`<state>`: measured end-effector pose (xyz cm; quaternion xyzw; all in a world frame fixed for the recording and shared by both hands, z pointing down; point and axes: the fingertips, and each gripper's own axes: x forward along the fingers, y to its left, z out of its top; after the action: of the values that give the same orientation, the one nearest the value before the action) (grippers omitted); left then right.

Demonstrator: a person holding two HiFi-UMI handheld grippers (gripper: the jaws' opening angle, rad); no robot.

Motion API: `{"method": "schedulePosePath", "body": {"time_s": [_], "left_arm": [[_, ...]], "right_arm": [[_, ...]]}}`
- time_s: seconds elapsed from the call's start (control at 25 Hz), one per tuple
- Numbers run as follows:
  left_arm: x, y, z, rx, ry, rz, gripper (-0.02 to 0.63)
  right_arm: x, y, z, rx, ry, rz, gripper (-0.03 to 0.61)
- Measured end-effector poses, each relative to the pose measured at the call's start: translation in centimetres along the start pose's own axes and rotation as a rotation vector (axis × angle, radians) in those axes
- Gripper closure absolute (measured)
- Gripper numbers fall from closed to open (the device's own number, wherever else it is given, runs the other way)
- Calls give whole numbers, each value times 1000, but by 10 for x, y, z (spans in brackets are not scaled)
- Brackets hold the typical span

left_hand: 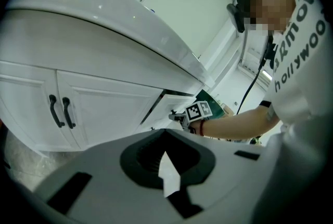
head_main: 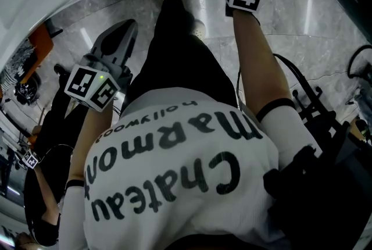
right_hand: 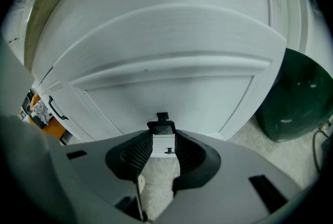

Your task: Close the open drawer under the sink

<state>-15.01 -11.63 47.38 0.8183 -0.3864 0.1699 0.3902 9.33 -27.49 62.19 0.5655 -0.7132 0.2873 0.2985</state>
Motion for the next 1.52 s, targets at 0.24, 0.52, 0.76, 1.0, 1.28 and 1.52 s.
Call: {"method": "schedulePosePath", "body": {"time_s": [0.24,0.52,0.76,1.0,1.28,1.52], "left_arm": [[-2,6,-1,-3,-2,9,606],[-2,11,-3,-17,3,17,606],[-4,12,1,-13,1,19,606],[-3,17,-1,-22,7,27,606],[0,17,-1,-19,16,18,606],[0,17,-4,-10,29,26,606]], "right_arm": [[5,0,5,29,-24,-14,440],[11,1,6,103,-24,-6,440],[11,0,10,105,-42,-29,439],[14,-1,12,96,-52,-18,437],[19,0,14,109,-48,-10,437],[27,-3,18,84,-16,-9,436]]}}
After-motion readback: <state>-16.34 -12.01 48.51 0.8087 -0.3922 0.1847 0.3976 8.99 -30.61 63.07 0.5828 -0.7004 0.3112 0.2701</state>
